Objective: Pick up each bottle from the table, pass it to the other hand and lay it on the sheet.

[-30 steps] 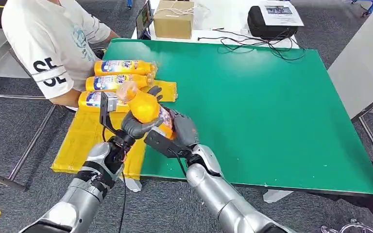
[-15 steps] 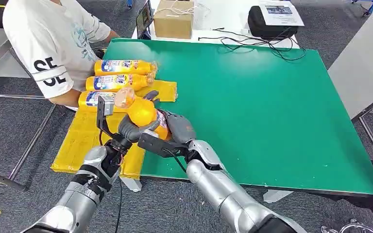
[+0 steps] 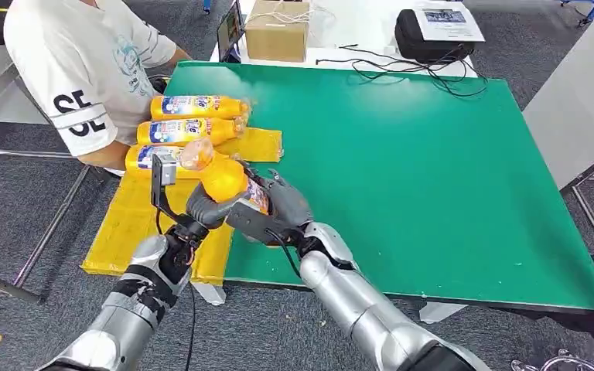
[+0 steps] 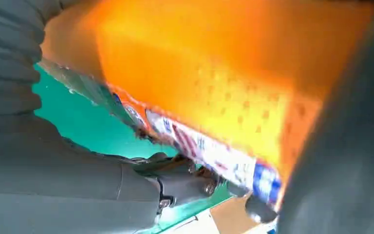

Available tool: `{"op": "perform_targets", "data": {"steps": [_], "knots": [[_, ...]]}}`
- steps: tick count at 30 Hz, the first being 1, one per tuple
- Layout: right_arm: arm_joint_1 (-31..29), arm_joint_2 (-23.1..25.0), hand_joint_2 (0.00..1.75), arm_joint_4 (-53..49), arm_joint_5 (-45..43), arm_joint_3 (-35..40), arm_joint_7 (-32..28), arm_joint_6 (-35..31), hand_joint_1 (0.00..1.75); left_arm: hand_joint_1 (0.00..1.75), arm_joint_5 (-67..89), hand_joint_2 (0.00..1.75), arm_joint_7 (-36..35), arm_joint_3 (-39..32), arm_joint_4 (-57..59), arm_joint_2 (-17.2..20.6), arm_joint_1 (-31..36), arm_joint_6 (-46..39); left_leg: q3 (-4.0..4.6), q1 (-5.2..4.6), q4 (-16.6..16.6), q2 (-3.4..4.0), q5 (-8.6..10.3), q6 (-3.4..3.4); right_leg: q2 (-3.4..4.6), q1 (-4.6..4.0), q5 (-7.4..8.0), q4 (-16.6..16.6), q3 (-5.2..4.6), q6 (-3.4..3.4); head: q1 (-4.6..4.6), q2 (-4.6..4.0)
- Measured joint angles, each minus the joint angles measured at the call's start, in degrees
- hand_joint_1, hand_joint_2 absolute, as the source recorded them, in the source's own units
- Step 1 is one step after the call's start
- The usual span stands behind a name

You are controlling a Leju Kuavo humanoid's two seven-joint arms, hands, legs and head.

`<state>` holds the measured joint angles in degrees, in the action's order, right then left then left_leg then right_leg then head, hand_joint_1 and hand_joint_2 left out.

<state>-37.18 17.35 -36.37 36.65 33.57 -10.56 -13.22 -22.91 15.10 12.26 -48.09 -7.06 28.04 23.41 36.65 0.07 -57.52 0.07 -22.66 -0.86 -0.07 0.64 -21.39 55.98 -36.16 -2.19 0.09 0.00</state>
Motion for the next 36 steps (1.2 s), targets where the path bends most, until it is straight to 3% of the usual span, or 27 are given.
{"op": "perform_targets", "data": {"steps": [22,29,36], "knots": [[5.3,-2.6,1.75,-9.7,-7.0,-7.8,-4.0,-3.6,0.0,1.75,14.8,1.75,5.4,-2.6,-2.4,0.9,0.2,-15.4,0.03,0.0,0.0,-0.02,0.0,0.0,-0.01,0.0,0.0,0.0,-0.01,0.0,0.0,0.0],[10.0,-4.4,1.75,-19.3,-9.4,-12.1,-5.4,-4.2,0.0,1.75,42.2,1.75,6.8,-4.1,-2.8,4.3,1.9,-31.6,0.03,0.01,0.0,-0.01,-0.01,0.01,0.0,-0.01,-0.01,0.0,-0.05,0.01,0.0,0.0],[12.3,-5.2,1.75,-24.4,-9.2,-13.8,-5.7,-2.3,0.0,1.75,66.5,1.75,5.6,-4.2,-2.8,7.5,2.7,-40.9,0.03,0.01,0.0,0.02,0.0,0.01,0.01,-0.01,-0.01,0.0,-0.05,0.01,0.02,0.0]]}}
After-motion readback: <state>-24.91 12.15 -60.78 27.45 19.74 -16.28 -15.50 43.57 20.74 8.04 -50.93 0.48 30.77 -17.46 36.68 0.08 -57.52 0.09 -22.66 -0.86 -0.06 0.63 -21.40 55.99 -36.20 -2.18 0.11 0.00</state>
